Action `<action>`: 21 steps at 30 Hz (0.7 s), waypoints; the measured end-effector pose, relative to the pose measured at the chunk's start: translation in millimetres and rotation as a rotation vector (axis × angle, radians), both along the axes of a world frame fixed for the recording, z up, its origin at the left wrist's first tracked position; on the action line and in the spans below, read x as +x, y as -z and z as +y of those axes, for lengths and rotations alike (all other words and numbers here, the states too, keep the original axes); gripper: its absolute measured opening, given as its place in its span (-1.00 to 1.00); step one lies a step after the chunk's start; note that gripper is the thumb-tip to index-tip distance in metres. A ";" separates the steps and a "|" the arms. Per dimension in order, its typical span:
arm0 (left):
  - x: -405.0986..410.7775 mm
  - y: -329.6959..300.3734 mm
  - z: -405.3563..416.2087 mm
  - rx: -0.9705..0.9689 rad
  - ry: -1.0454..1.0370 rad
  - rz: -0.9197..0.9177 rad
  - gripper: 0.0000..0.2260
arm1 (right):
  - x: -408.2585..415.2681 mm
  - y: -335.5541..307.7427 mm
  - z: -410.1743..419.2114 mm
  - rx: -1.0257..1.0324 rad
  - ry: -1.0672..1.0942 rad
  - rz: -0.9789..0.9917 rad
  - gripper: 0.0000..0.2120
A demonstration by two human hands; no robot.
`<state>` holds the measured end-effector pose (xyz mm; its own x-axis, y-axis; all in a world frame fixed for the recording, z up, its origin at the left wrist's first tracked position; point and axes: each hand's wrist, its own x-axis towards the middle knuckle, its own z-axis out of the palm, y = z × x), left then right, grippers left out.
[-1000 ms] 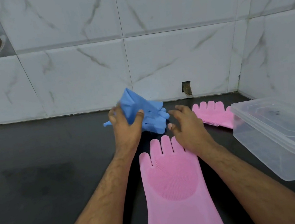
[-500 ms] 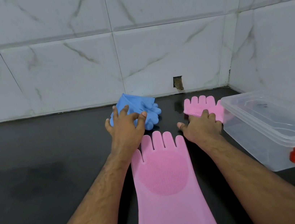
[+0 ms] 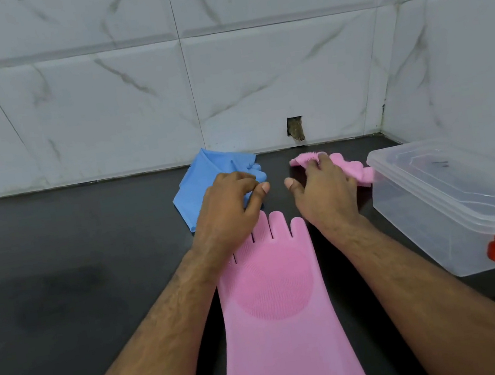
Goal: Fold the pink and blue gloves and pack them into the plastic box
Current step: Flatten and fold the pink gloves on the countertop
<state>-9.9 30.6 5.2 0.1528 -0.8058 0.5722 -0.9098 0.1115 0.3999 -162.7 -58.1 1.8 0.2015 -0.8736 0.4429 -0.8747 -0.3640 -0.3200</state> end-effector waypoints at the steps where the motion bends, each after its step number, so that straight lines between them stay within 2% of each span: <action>1: -1.4 1.3 -0.4 0.011 -0.003 0.014 -0.66 | 0.9 -3.8 1.4 -0.064 -0.023 -0.033 -0.45; 5: -2.7 6.5 -1.7 -0.036 0.001 0.119 -0.62 | 6.7 -18.3 9.2 -0.237 -0.198 -0.181 -0.45; 10: 3.2 8.3 -2.7 -0.048 -0.027 0.234 -0.22 | 12.3 -29.9 23.2 -0.414 -0.380 -0.362 -0.57; 12: 6.8 7.8 -1.9 -0.085 -0.026 0.271 -0.15 | 11.8 -32.4 26.2 -0.488 -0.400 -0.439 -0.67; 14: 9.7 5.2 -2.5 -0.106 -0.029 0.327 -0.18 | 11.5 -32.6 27.0 -0.511 -0.403 -0.481 -0.72; 16: 11.2 4.2 -3.0 -0.094 -0.029 0.378 -0.28 | 12.0 -31.8 28.1 -0.485 -0.417 -0.492 -0.69; 19: 11.3 4.7 -3.8 -0.101 -0.040 0.346 -0.49 | 11.1 -29.7 27.7 -0.510 -0.416 -0.407 -0.76; 21: 10.1 4.2 -3.7 -0.154 -0.075 0.315 -0.55 | 10.1 -30.4 27.7 -0.510 -0.401 -0.357 -0.81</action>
<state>0.2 26.8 1.1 0.3967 -0.6932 0.6018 -0.7527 0.1296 0.6455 -152.6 -30.4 32.1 0.2293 -0.4317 0.8724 -0.5177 -0.8131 -0.2663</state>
